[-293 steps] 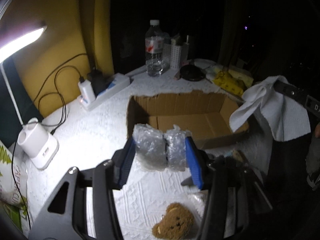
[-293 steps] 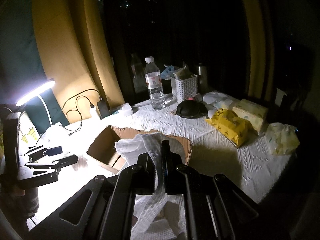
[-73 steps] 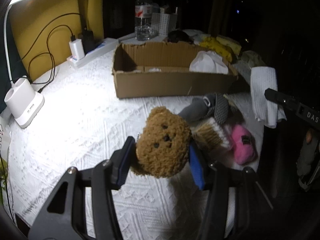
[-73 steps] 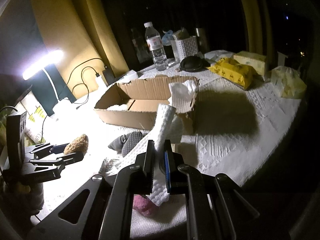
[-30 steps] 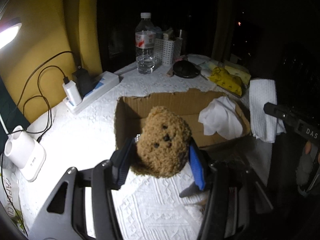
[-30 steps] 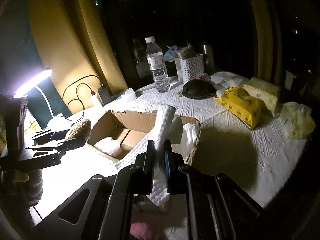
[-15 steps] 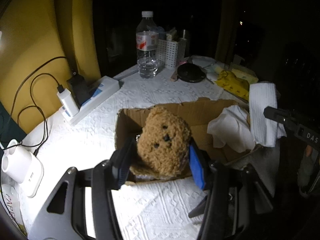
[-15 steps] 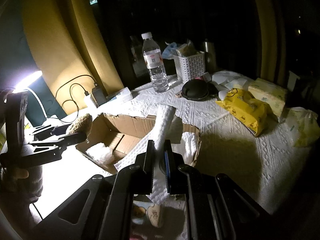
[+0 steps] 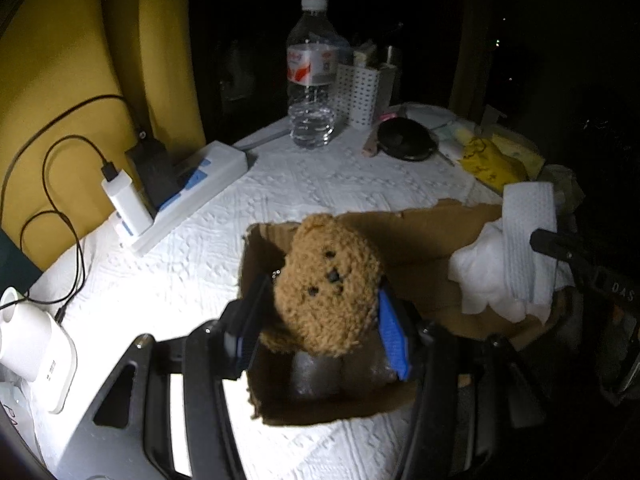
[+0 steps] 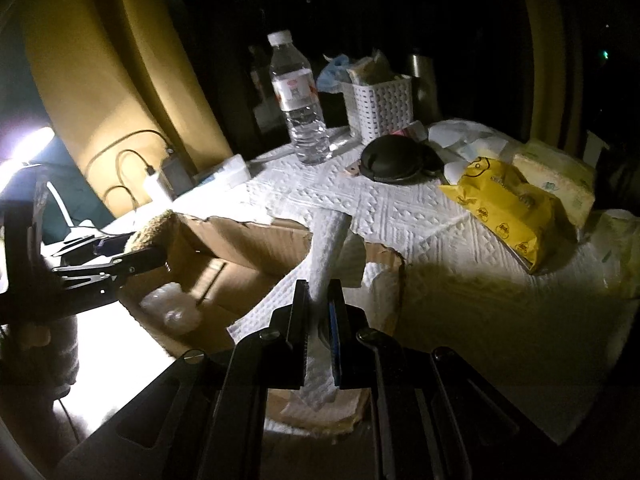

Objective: Organize soft objects
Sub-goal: 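Carry the teddy bear into the box with the left tool while the right tool carries the towel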

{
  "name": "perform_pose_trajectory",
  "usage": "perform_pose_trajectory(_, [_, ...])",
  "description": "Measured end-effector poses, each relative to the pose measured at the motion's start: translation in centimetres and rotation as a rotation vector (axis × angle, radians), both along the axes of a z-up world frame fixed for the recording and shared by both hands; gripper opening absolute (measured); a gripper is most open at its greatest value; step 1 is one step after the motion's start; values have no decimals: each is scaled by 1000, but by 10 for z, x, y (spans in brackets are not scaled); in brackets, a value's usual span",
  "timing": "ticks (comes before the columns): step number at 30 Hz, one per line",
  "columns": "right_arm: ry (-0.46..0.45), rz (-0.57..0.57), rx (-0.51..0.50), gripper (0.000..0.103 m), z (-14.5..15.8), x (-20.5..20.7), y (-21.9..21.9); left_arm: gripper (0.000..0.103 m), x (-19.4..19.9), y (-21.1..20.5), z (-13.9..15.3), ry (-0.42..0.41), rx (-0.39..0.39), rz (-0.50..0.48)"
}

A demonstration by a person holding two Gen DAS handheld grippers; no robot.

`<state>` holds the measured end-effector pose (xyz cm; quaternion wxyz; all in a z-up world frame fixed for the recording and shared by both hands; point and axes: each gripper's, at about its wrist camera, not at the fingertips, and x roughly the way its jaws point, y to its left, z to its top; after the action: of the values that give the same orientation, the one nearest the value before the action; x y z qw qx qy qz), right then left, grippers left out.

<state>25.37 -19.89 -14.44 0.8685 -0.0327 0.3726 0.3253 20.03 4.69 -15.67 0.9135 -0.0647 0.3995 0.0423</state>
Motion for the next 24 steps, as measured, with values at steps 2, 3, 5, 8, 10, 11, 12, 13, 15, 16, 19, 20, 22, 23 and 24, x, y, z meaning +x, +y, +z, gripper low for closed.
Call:
perform_pose_trajectory(2, [11,2,-4,10,-5,3,4,54,4,2,-5,8,-2,4])
perform_pose_trajectory(3, [14,3,-9,10,-6,5,6,54,6,3,-6,10,-2,5])
perform_pose_trajectory(5, [17,6,-25,10,-10,7,11,54,9,4,-10,14,1,8])
perform_pose_trajectory(8, [23,0,-52,10,-16,10,17,54,14,5,-13,18,4,13])
perform_pose_trajectory(10, [29,-5,-71,10,-21,12,21,54,16,6,-16,21,8,19])
perform_pose_trajectory(11, [33,-5,-80,10,-23,12,23,54,17,6,-18,22,11,20])
perform_pose_trajectory(12, [34,-6,-91,10,-26,12,25,54,18,6,-18,21,17,22])
perform_pose_trajectory(13, [36,-6,-102,10,-28,13,26,54,19,5,-19,20,24,22])
perform_pose_trajectory(15, [46,-6,-124,10,-34,13,28,54,20,5,-19,18,29,21])
perform_pose_trajectory(16, [47,-7,-139,10,-36,13,30,55,20,5,-19,17,32,22])
perform_pose_trajectory(19, [39,-9,-160,10,-38,11,32,55,23,5,-19,16,34,22])
perform_pose_trajectory(20, [39,-11,-168,10,-38,11,32,55,23,5,-18,15,37,21])
perform_pose_trajectory(22, [38,-13,-186,10,-39,10,35,55,25,5,-18,12,39,19])
perform_pose_trajectory(23, [38,-13,-192,10,-40,10,35,55,25,5,-18,12,38,19])
perform_pose_trajectory(24, [37,-15,-198,10,-40,9,36,55,26,5,-18,14,39,18])
